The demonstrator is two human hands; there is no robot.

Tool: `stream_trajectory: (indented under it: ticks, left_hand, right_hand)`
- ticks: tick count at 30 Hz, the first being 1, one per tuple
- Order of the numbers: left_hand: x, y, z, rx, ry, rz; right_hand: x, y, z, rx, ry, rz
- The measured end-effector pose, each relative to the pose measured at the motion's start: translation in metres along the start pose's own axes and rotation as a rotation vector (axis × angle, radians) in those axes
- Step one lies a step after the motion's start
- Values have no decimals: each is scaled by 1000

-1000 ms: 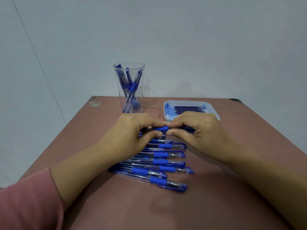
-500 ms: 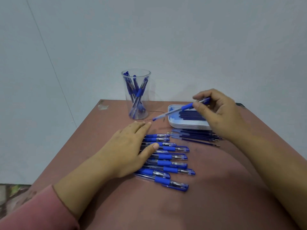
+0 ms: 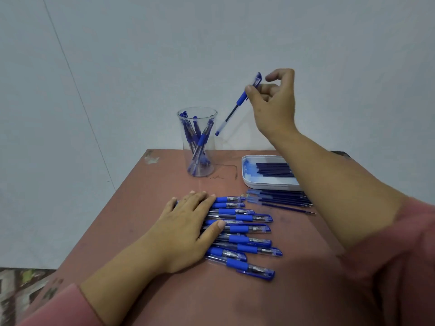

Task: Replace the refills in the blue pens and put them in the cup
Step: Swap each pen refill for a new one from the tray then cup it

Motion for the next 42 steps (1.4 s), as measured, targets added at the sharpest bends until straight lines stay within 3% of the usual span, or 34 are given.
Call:
stream_trajectory:
  ticks: [12,15,28,36,42]
  left_hand:
    - [1,-1,-2,-7,-7,-3]
    - [1,-2,-3,-6,-6,-5]
    - [2,-1,-1,-5,-10,0]
    - [3,-1,-2,-6,-6,7]
    - [3,-1,-1,-23,-4,6]
  right_hand:
    - [17,5,-21,200,145,211]
    - [18,3,-17,199,163,194]
    - [-9,-60,22,-358,144,-408]
    - [-49,-23,29,-492,85,-524]
    - [-118,-8,56,-732,57,-925]
Point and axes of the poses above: each hand's wrist, its own x-axis towards the middle knuckle, its own y-axis out of the back of the hand, z = x × y, the point moved 9 cm from there along x, towards the middle knuckle
